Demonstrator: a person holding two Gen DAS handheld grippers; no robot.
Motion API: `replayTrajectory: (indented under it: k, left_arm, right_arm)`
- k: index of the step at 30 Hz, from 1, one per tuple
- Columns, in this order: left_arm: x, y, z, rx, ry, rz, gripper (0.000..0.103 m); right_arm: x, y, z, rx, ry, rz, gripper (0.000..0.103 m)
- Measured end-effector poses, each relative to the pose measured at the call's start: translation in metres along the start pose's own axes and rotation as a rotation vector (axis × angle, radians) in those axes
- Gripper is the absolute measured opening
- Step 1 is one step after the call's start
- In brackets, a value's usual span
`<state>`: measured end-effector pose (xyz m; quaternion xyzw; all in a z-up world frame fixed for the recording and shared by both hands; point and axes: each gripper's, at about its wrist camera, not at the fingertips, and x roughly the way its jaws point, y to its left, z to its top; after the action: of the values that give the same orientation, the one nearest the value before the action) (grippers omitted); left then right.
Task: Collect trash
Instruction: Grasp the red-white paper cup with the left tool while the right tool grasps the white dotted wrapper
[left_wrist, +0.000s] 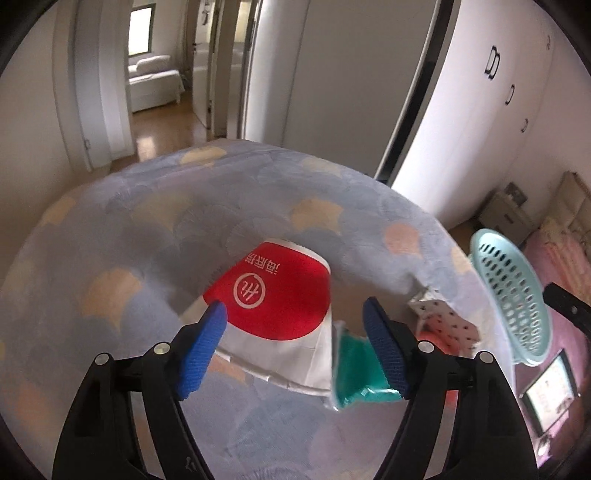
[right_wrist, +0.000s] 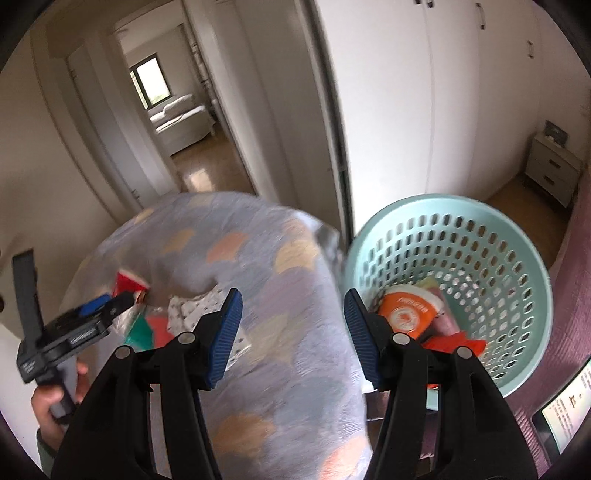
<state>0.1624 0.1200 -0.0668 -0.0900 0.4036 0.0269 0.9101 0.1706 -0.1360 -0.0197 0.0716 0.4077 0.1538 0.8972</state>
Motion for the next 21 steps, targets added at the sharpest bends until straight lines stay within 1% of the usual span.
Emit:
replayTrajectory:
  k: [3,7,10,15,16,18,21]
  left_arm:
    - [0.005,0.002,-0.001,0.024,-0.002,0.037,0.077]
    - [0.012,0.009,-0.002,0.048,0.009,0.117,0.079]
    - [0.008,0.020,-0.003,0.029,-0.008,0.073,0.079]
    - [0.009,0.018,-0.004,0.057,-0.021,0.074,0.079]
    - [0.009,0.019,-0.005,0.060,-0.023,0.065,0.077]
    - [0.010,0.019,-0.005,0.062,-0.020,0.047,0.078]
    - [0.011,0.021,-0.003,0.056,-0.018,0.036,0.079]
  right_arm:
    - [0.007,0.011,-0.004,-0.020,0.020,0.022,0.054]
    - [0.016,0.034,-0.013,-0.078,0.050,0.054,0.054]
    - [0.020,0.044,-0.018,-0.106,0.060,0.071,0.054]
    - [0.026,0.054,-0.022,-0.128,0.072,0.094,0.054]
    - [0.028,0.056,-0.022,-0.131,0.074,0.101,0.054]
    - [0.032,0.056,-0.024,-0.128,0.088,0.132,0.054]
    - [0.040,0.057,-0.025,-0.118,0.107,0.150,0.054]
